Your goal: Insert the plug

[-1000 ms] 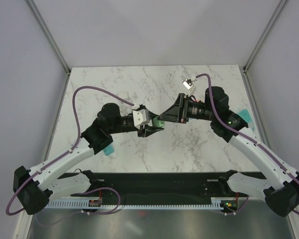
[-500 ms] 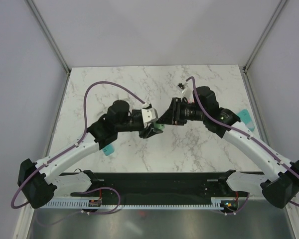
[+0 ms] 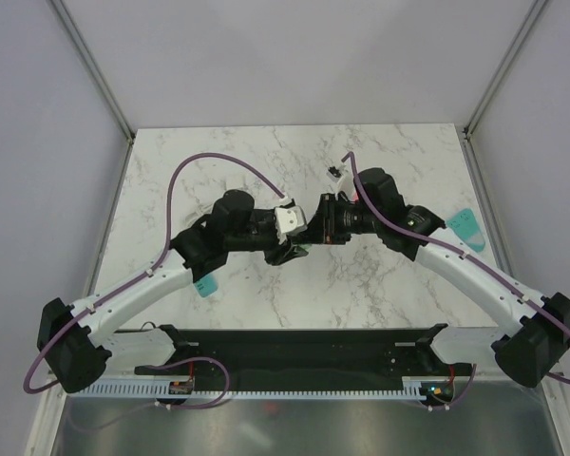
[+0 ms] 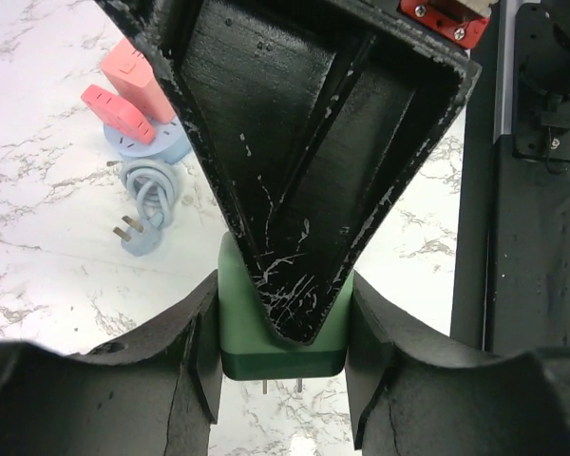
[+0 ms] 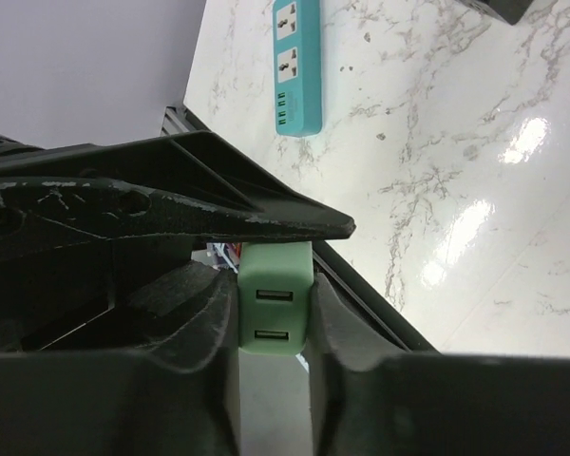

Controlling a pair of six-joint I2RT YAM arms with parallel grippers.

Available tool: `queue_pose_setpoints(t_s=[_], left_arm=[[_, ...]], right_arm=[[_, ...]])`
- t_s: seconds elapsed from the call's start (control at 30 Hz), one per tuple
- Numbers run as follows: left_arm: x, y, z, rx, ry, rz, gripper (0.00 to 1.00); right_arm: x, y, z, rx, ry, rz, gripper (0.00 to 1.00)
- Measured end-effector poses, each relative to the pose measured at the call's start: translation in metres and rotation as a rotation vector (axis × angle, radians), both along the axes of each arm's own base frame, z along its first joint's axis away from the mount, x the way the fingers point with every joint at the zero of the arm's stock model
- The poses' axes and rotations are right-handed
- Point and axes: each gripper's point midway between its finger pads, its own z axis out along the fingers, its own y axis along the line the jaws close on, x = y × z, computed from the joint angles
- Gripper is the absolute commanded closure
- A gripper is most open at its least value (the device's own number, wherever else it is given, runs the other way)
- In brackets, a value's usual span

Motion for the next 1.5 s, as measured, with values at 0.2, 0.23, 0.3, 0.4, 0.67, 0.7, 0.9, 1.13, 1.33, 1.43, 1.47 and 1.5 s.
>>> queue_pose_setpoints(t_s=[0.2,0.23,0.3,0.4,0.67,0.7,0.9,1.13,1.33,1.43,1.47,1.5], left_arm=[[0.006,-0.001,-0.001,0.012,0.009,0.028,0.31],[0.007,-0.002,0.000,0.012,0.014,0.039,0.04],[0.010,-0.002,0.005,0.000,0.018,0.056,0.00],[0.011,-0.003,0.021,-0.041,0.013,0.070,0.00],[0.001,0.015,0.070,-0.200,0.073,0.203,0.00],[0.001,0.018,0.072,-0.219,0.087,0.228,0.00],[-0.004,0.031,0.055,-0.237,0.195,0.323,0.00],[-0.016,0.045,0.045,-0.236,0.243,0.358,0.00],[-0.029,0.052,0.027,-0.205,0.249,0.368,0.00],[-0.030,0.053,0.030,-0.210,0.230,0.385,0.00],[-0.029,0.055,0.031,-0.212,0.222,0.395,0.00],[-0.028,0.056,0.032,-0.214,0.216,0.403,0.00]], right_arm=[[0.003,-0.001,-0.002,-0.013,-0.004,-0.022,1.00],[0.003,-0.001,-0.003,-0.016,-0.009,-0.016,1.00],[0.006,-0.007,-0.005,-0.026,-0.012,-0.018,1.00],[0.028,-0.034,-0.022,-0.091,0.011,-0.086,1.00],[0.100,-0.217,-0.098,-0.547,0.192,-0.606,1.00],[0.103,-0.236,-0.103,-0.601,0.216,-0.656,1.00],[0.125,-0.326,-0.104,-0.838,0.330,-0.881,1.00],[0.167,-0.379,-0.082,-0.914,0.341,-1.033,1.00],[0.177,-0.404,-0.078,-1.053,0.377,-1.144,1.00],[0.178,-0.417,-0.082,-1.113,0.427,-1.193,1.00],[0.181,-0.422,-0.086,-1.127,0.442,-1.206,1.00],[0.183,-0.426,-0.091,-1.139,0.457,-1.214,1.00]])
